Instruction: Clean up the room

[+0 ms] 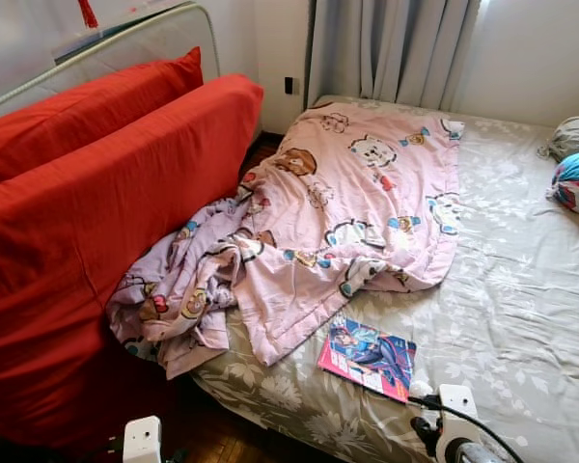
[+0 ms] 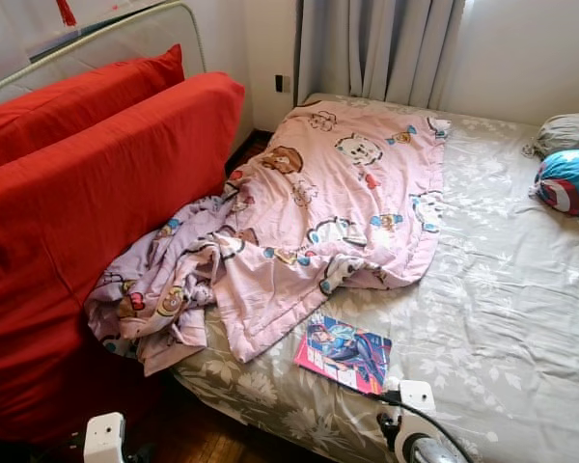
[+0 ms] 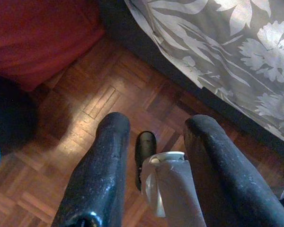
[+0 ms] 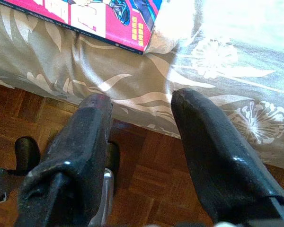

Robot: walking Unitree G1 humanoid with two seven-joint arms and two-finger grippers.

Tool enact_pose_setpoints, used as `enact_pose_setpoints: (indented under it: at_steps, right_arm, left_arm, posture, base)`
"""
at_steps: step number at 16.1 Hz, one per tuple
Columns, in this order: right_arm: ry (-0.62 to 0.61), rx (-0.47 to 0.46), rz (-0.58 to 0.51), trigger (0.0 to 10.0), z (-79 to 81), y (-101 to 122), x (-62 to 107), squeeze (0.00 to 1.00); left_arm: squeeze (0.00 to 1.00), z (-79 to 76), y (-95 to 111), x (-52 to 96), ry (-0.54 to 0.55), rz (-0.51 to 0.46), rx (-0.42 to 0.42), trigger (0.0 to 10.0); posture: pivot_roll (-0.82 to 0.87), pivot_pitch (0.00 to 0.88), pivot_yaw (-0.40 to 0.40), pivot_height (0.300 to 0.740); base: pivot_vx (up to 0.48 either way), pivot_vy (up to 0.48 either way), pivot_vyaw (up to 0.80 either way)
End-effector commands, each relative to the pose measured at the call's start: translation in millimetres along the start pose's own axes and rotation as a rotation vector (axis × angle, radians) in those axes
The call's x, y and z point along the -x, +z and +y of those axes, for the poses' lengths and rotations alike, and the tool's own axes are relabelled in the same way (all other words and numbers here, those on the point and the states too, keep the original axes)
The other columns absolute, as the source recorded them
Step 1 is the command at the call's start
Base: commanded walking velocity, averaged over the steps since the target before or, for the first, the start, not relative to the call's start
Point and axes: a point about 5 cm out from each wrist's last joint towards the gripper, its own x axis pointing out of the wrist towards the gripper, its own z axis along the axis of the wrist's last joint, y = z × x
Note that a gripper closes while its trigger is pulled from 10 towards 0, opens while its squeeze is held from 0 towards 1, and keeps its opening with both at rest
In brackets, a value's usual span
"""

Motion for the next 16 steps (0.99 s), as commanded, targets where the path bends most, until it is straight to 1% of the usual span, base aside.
enact_pose_setpoints:
  at_steps: [1,4,16]
  right_arm:
    - [-0.002,-0.008,-0.005,10.0,-1.3,-0.9,0.5,0.00]
    - [0.004,-0.011,-0.008,10.0,-1.0,-0.5,0.5,0.00]
    - [0.003,-0.010,-0.011,10.0,-0.6,0.5,0.3,0.00]
  left_arm:
    - [0.00,0.9,-3.7,1.1,0.003,0.012,0.012,10.0]
    - [0.00,1.5,-4.0,1.3,0.005,0.012,0.013,10.0]
    - [0.00,3.6,-5.4,2.0,0.011,0.017,0.015,10.0]
  posture:
    - [0.01,0.043,-0.009,0.740]
    - [0.01,0.049,-0.011,0.740]
    - [0.02,0.051,-0.011,0.740]
  base:
    - [0.000,0.000,0.00]
    - [0.000,0.000,0.00]
    - [0.252,0.000,0.00]
